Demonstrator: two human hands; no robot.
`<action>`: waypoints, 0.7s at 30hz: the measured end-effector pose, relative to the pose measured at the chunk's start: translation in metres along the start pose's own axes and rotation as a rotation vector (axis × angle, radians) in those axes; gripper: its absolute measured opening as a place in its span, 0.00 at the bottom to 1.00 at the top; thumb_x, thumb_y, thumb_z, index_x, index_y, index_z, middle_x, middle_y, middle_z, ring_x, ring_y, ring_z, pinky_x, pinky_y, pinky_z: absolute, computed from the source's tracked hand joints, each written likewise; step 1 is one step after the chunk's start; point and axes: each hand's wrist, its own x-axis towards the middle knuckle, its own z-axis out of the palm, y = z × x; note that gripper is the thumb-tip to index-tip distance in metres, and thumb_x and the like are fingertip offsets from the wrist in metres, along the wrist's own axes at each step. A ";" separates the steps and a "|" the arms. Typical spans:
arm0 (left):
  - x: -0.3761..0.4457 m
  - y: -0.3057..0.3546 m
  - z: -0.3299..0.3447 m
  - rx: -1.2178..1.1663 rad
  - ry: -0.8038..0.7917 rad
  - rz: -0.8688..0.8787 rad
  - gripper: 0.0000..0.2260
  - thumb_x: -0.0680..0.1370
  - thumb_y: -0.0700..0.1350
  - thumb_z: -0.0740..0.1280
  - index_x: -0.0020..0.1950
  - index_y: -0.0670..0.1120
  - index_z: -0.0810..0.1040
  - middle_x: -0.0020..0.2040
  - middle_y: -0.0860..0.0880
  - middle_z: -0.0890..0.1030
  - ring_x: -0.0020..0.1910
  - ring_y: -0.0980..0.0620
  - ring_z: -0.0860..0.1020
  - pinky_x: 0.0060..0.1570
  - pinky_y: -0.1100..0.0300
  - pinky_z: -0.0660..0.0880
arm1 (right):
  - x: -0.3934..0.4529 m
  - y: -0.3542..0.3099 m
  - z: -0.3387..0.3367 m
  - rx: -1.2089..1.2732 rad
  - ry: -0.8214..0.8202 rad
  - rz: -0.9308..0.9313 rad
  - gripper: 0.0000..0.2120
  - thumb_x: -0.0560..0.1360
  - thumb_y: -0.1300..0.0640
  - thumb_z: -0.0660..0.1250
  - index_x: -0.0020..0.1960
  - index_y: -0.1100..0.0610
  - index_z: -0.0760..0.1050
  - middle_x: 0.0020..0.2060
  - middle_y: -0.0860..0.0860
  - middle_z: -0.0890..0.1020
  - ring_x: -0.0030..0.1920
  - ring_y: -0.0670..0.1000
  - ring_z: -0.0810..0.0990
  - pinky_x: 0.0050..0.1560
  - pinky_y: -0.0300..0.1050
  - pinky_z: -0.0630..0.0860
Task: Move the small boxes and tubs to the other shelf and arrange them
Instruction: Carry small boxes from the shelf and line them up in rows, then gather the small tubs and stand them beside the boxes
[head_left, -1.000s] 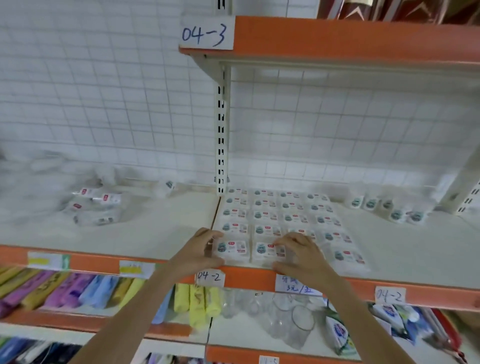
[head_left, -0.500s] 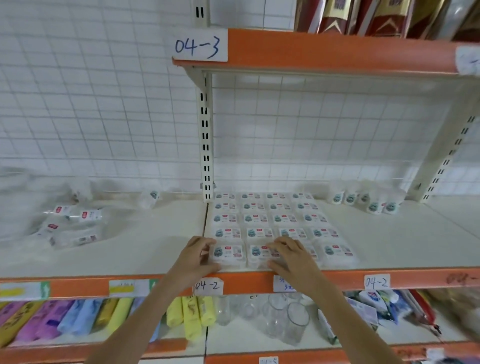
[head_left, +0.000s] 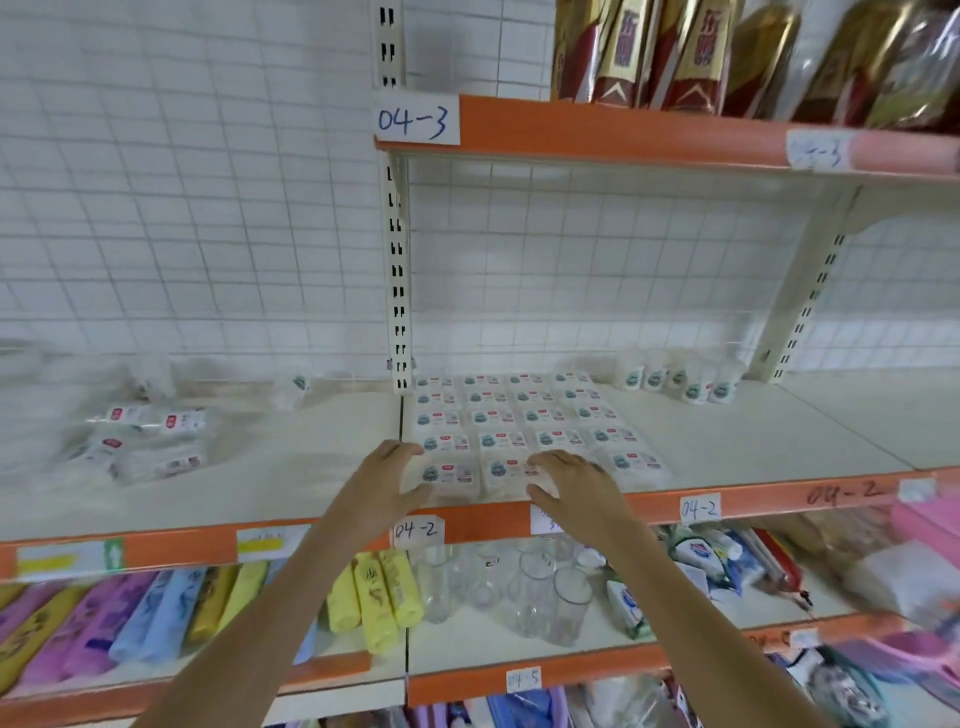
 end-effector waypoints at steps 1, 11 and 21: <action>-0.010 0.002 -0.006 0.113 0.051 0.055 0.21 0.76 0.49 0.65 0.67 0.46 0.69 0.63 0.49 0.71 0.61 0.50 0.71 0.58 0.58 0.69 | -0.011 -0.002 -0.004 -0.028 0.030 -0.016 0.19 0.78 0.48 0.57 0.68 0.51 0.67 0.64 0.47 0.73 0.63 0.50 0.71 0.61 0.45 0.68; -0.165 0.018 -0.023 0.348 0.124 0.029 0.18 0.69 0.54 0.57 0.48 0.45 0.79 0.41 0.48 0.81 0.37 0.48 0.81 0.30 0.60 0.77 | -0.130 -0.024 -0.008 -0.067 0.132 -0.128 0.14 0.67 0.45 0.62 0.46 0.51 0.79 0.40 0.46 0.83 0.38 0.48 0.83 0.31 0.44 0.78; -0.334 -0.002 -0.045 0.276 0.099 -0.315 0.16 0.73 0.53 0.61 0.54 0.46 0.78 0.50 0.50 0.77 0.47 0.50 0.78 0.41 0.63 0.73 | -0.181 -0.114 0.039 0.170 -0.110 -0.317 0.16 0.78 0.47 0.58 0.65 0.49 0.69 0.62 0.44 0.75 0.60 0.47 0.74 0.58 0.42 0.70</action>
